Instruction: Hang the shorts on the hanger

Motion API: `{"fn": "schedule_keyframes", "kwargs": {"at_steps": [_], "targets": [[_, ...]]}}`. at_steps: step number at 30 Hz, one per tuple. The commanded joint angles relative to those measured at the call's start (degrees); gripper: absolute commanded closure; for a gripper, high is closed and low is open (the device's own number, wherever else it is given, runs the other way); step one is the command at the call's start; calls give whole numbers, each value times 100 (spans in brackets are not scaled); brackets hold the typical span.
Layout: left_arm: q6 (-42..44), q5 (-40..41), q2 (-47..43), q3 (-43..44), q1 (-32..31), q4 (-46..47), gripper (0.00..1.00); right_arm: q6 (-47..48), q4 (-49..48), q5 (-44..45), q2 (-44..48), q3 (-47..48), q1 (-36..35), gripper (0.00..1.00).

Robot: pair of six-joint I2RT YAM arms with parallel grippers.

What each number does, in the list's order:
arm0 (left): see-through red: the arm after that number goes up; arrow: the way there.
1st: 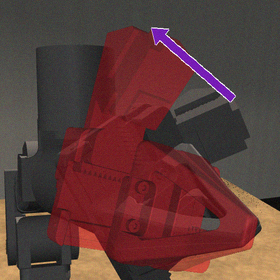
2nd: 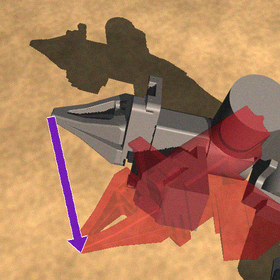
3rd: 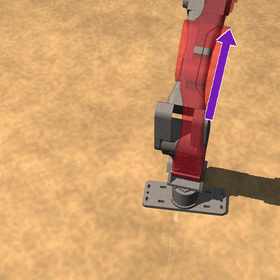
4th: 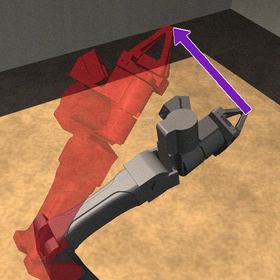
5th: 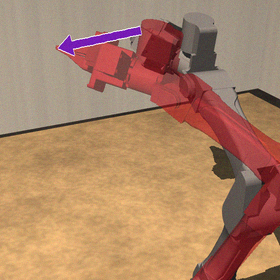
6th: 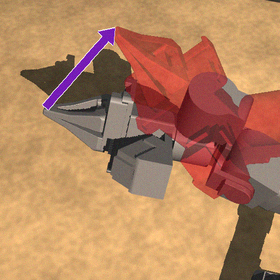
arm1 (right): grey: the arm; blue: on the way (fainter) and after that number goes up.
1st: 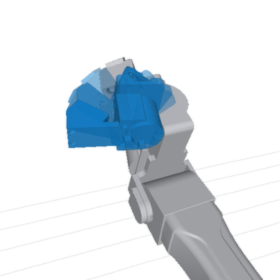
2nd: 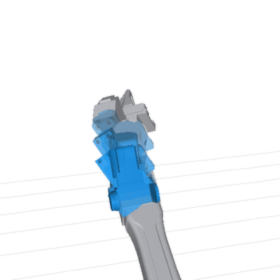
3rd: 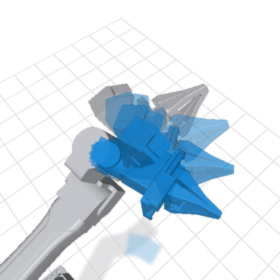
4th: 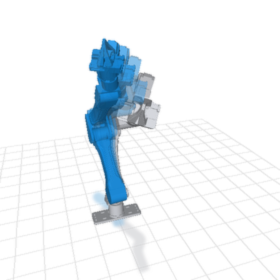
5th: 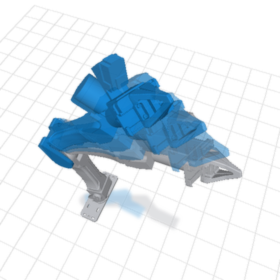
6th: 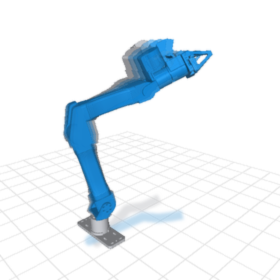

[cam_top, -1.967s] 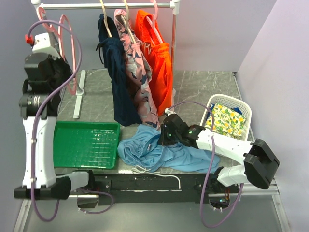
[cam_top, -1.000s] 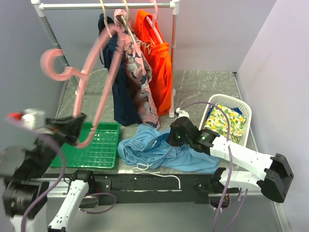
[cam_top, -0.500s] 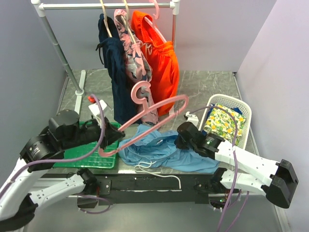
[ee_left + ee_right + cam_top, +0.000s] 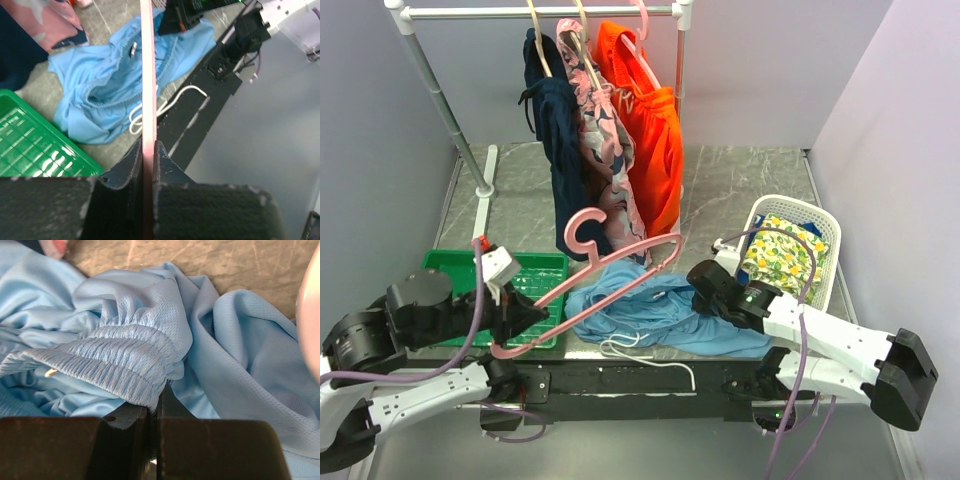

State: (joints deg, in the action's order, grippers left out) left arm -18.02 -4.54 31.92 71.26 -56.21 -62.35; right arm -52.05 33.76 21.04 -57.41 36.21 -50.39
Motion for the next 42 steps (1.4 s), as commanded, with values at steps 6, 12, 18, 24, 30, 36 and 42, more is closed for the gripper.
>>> {"fn": "schedule_keyframes", "kwargs": {"at_steps": [6, 12, 18, 24, 30, 36, 42], "targets": [[-149, -153, -116, -429, -215, -93, 99, -104, 465, 673, -244, 598, 12, 100], [-105, -311, 7, -552, -295, -32, 99, 46, 588, 717, -315, 853, 56, 100], [-123, -460, 366, -693, -295, 240, 99, 221, 720, 770, -438, 1257, 12, 100], [-193, -346, 525, -938, -295, 732, 99, 397, 738, 665, -526, 1591, -85, 100], [-368, -469, 403, -1588, -295, 2285, 99, 538, 755, 664, -885, 2170, -593, 100], [-754, -443, 271, -2449, -347, 3796, 99, 591, 878, 594, -1579, 3243, -1490, 100], [-1248, 792, 350, -3390, -1102, 5275, 99, 574, 728, 401, -1599, 3130, -1500, 96]]}}
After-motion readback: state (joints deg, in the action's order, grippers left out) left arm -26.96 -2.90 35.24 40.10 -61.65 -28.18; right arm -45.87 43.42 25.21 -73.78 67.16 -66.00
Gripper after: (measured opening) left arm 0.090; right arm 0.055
